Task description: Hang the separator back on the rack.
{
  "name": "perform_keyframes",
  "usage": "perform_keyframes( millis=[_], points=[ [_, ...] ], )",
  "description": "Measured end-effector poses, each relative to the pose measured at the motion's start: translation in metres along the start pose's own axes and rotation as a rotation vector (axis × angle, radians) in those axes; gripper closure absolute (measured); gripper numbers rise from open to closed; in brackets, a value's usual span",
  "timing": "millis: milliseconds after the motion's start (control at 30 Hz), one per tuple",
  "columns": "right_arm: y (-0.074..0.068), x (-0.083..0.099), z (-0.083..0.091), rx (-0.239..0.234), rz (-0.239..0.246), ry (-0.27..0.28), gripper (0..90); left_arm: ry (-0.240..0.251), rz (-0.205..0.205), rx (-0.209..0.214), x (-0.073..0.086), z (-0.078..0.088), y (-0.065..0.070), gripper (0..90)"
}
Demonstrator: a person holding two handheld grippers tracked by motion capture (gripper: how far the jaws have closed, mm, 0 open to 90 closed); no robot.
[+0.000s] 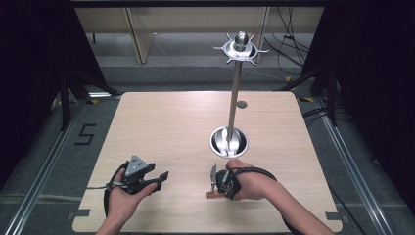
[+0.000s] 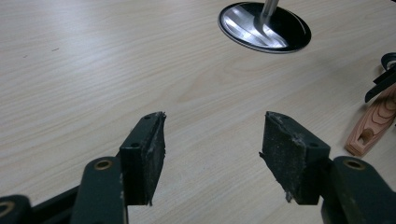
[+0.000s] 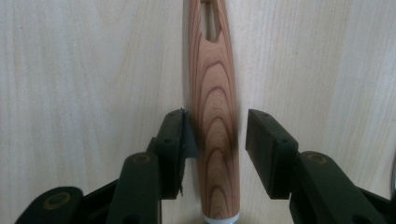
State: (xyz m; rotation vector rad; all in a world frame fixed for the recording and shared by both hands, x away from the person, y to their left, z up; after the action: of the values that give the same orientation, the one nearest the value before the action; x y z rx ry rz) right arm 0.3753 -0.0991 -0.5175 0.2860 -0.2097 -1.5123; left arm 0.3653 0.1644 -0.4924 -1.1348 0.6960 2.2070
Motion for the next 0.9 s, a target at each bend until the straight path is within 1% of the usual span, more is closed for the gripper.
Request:
perform_keyframes(
  millis=[33,67,100,133,200,233,267,300,400,433,467,600,633,667,700,733,767,800,833,867,900],
  points=[
    [0.0,0.0,0.0,0.0,0.0,0.0,59.6,0.0,0.0,0.0,0.0,0.0,0.0,38.7],
    [0.0013,-0.0006,-0.0019,0.005,0.029,0.002,60.6,-0.001,0.001,0.0,-0.0001,-0.0002,0.0006,38.7],
    [0.0019,-0.0008,-0.003,0.005,0.041,0.006,61.0,0.001,0.001,0.0,-0.0002,-0.0003,0.0008,38.7],
    [0.0019,-0.0008,-0.003,0.005,0.041,0.006,61.0,0.001,0.001,0.0,-0.0002,-0.0003,0.0008,38.6],
    [-0.0005,-0.0014,-0.0031,-0.013,0.021,-0.017,62.6,0.001,0.002,0.0,-0.0001,-0.0001,0.0009,38.6],
    [0.0002,-0.0015,-0.0039,-0.017,0.036,-0.016,63.2,0.001,0.003,0.0,-0.0001,-0.0001,0.0008,38.6],
    [-0.0014,-0.0025,-0.0062,-0.028,0.02,-0.009,63.9,0.0,0.007,-0.001,0.0001,-0.0003,0.0007,38.6],
    [-0.0001,-0.0022,-0.0076,-0.027,0.042,-0.001,64.5,0.0,0.003,0.003,0.0003,-0.0005,0.0002,38.6],
    [-0.0016,-0.0027,-0.0082,-0.038,0.03,-0.003,65.0,-0.001,0.001,0.002,0.0006,-0.0008,0.0003,38.7],
    [-0.0011,-0.0029,-0.0092,-0.036,0.042,0.003,65.4,-0.005,0.006,-0.002,0.0007,-0.0006,0.0008,38.6],
    [-0.0011,-0.003,-0.0091,-0.036,0.043,0.002,65.8,-0.005,0.006,-0.002,0.0007,-0.0006,0.0008,38.6],
    [-0.0003,-0.0029,-0.0093,-0.034,0.046,-0.007,67.3,-0.005,-0.001,0.004,0.0002,-0.0009,0.0011,38.6],
    [-0.0012,-0.003,-0.0084,-0.039,0.035,-0.018,67.8,-0.008,0.002,0.002,0.0005,-0.0008,0.0013,38.6],
    [0.0002,-0.0035,-0.0091,-0.034,0.063,-0.01,68.2,-0.004,0.004,0.008,0.0006,-0.0013,0.0013,38.7],
    [0.0002,-0.0035,-0.0091,-0.034,0.063,-0.01,68.2,-0.004,0.004,0.008,0.0006,-0.0013,0.0013,38.6],
    [-0.0011,-0.0028,-0.0061,-0.039,0.043,-0.04,68.3,-0.009,0.004,0.0,0.0007,-0.0007,0.0011,38.6],
    [-0.0027,-0.003,-0.0076,-0.044,0.031,-0.012,68.3,-0.004,0.003,0.002,0.0007,-0.0007,0.0008,38.6],
    [-0.001,-0.0027,-0.0081,-0.031,0.051,0.004,68.4,-0.003,0.003,0.002,0.0007,-0.0007,0.0007,38.6],
    [-0.0015,-0.0022,-0.0061,-0.021,0.036,0.011,68.4,-0.003,0.008,0.0,0.0009,-0.0006,0.0009,38.6],
    [-0.0017,-0.0019,-0.0045,-0.017,0.022,0.021,68.4,-0.004,0.002,0.001,0.0008,-0.0005,0.0005,38.6],
    [-0.0017,-0.0019,-0.0045,-0.017,0.022,0.021,68.4,-0.004,0.002,0.001,0.0008,-0.0005,0.0005,38.7]
  ],
)
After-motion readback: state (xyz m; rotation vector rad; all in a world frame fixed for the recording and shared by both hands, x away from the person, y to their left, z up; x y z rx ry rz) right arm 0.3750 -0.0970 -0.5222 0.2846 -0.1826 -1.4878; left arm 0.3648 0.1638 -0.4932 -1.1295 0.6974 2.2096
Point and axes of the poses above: each handheld gripper's, and its own axes: z roughly backward along the jaws, x roughly out of its underside, y roughly to its right, the point moved 5 cm from there along -z, roughly forward along the jaws, and after that the axes turned 12 degrees about x, right-handed, at the moved point
